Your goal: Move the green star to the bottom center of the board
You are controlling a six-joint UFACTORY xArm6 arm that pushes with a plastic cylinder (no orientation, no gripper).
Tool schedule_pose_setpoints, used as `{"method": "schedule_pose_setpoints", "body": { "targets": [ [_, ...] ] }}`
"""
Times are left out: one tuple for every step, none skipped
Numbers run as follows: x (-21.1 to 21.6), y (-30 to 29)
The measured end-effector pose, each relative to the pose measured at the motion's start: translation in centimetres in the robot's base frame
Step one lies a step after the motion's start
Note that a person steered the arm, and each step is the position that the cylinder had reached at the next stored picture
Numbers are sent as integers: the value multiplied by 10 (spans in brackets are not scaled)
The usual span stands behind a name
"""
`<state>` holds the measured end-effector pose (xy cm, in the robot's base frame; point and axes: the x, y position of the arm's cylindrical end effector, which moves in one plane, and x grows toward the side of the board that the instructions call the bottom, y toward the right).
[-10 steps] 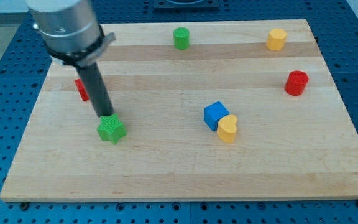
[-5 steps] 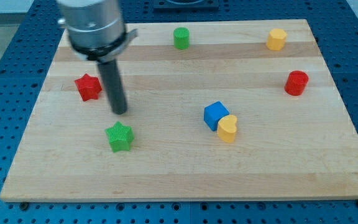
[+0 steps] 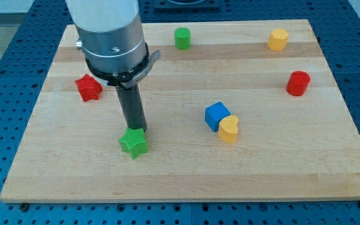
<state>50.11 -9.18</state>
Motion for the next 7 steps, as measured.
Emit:
{"method": "schedule_pose_setpoints", "body": {
  "targets": [
    [0,-2],
    [-1,-41],
    [-2,-63],
    [29,-66],
    [52,-41],
    [72,-14],
    [73,-4]
  ]
}}
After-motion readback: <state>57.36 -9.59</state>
